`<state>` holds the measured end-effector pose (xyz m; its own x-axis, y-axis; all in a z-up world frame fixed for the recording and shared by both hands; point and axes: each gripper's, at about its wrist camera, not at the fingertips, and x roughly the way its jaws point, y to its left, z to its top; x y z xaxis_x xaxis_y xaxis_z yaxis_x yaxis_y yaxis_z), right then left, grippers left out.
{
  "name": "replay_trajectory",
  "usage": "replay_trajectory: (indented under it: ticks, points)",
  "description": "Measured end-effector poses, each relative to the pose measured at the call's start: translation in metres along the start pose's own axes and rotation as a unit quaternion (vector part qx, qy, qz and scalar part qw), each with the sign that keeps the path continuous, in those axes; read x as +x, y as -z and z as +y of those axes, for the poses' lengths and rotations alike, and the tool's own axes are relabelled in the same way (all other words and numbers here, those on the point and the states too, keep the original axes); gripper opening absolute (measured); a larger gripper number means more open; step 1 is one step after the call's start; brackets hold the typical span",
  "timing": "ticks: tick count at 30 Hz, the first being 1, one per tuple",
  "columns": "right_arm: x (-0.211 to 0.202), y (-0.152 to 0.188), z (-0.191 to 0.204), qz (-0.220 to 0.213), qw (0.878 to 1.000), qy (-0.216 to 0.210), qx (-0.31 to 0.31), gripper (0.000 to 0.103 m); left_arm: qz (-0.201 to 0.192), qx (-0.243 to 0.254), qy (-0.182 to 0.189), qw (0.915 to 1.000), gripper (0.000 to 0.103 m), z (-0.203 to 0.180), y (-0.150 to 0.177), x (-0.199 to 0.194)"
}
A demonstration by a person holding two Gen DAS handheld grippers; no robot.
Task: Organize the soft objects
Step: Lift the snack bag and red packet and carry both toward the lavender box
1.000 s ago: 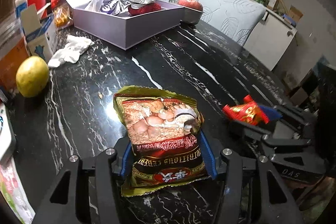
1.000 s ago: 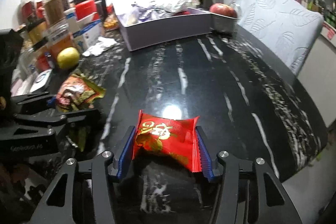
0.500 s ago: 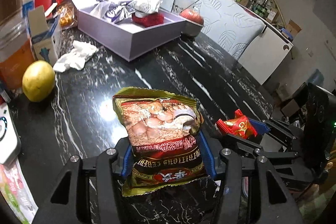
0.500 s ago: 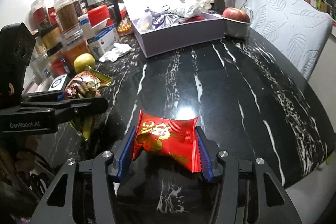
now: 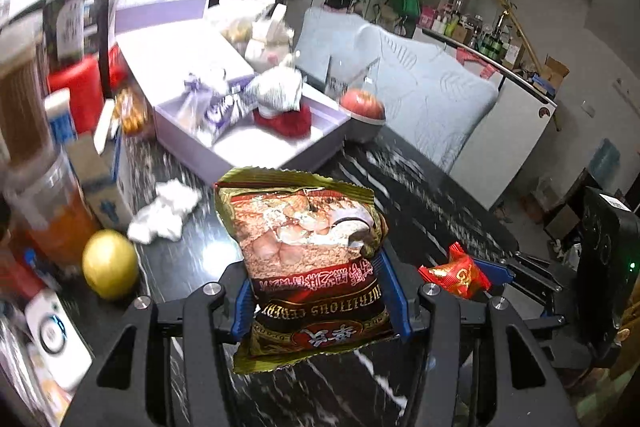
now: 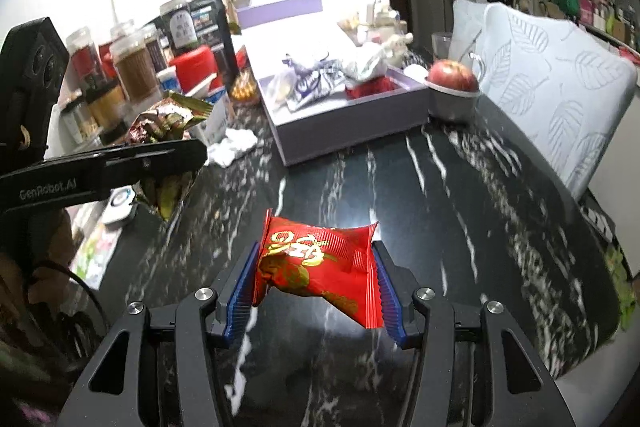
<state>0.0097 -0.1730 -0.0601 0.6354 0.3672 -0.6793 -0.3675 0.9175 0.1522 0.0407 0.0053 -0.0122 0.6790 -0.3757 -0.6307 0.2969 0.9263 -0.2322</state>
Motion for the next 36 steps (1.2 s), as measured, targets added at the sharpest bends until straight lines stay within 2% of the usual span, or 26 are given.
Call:
replay_trajectory:
  ticks: [12, 24, 31, 36]
  points:
    - [-0.015, -0.062, -0.003, -0.059, 0.998, 0.019, -0.013, 0.054, -0.052, 0.027, -0.044, 0.9973, 0.053, -0.001, -0.062, -0.010]
    - [-0.033, -0.120, 0.003, -0.109, 0.993, -0.011, -0.051, 0.054, -0.104, 0.032, -0.064, 0.9920, 0.053, 0.005, -0.113, -0.023]
    - [-0.026, -0.156, 0.000, -0.120, 0.990, -0.054, -0.058, 0.054, -0.135, 0.044, -0.084, 0.9864, 0.053, 0.013, -0.144, -0.016]
    - [-0.012, -0.184, 0.000, -0.129, 0.988, -0.043, -0.069, 0.054, -0.145, 0.046, -0.090, 0.9843, 0.053, 0.023, -0.168, -0.003]
